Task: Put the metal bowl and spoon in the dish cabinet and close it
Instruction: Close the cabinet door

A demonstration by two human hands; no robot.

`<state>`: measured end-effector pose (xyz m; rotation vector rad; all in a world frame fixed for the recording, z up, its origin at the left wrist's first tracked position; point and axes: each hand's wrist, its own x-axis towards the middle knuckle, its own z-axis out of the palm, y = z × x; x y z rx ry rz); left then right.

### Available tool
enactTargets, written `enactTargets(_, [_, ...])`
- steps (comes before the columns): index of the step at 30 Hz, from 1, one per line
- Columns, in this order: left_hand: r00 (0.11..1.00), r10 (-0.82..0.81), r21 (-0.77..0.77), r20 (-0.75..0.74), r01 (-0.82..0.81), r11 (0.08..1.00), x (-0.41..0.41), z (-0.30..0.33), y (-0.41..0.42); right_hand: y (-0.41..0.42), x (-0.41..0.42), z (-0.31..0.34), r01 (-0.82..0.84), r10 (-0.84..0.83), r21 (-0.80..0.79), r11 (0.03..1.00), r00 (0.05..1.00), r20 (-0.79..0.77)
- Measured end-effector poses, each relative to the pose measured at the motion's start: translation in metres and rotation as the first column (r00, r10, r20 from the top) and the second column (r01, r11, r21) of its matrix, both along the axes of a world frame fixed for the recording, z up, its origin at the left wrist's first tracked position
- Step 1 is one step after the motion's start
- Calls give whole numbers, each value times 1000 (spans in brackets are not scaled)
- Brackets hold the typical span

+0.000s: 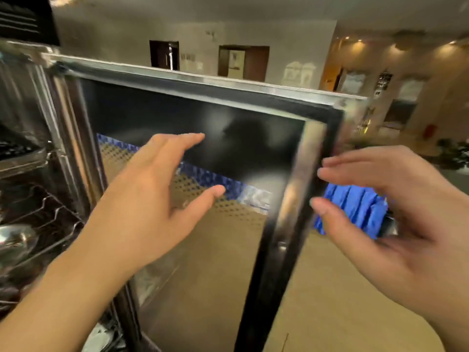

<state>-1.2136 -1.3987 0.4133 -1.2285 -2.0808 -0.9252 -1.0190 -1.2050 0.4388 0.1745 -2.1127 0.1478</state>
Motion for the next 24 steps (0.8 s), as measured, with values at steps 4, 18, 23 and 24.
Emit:
enactTargets(4, [1000,-13,109,1,13,994,55,2,52,61,8,-22,-106,119,-274,956,993,29])
enactTargets(18, [945,313,249,100,-328,911,120,14,142,83,-30,-84,-224,447,-506,833,812,376])
enactTargets(23, [920,368,218,134,-390,895,129,12,130,70,-24,-92,-289,486,-494,820,806,337])
enactTargets(24, [918,374,218,132,-395,892,131,12,125,67,-23,-93,-297,486,-481,825,807,335])
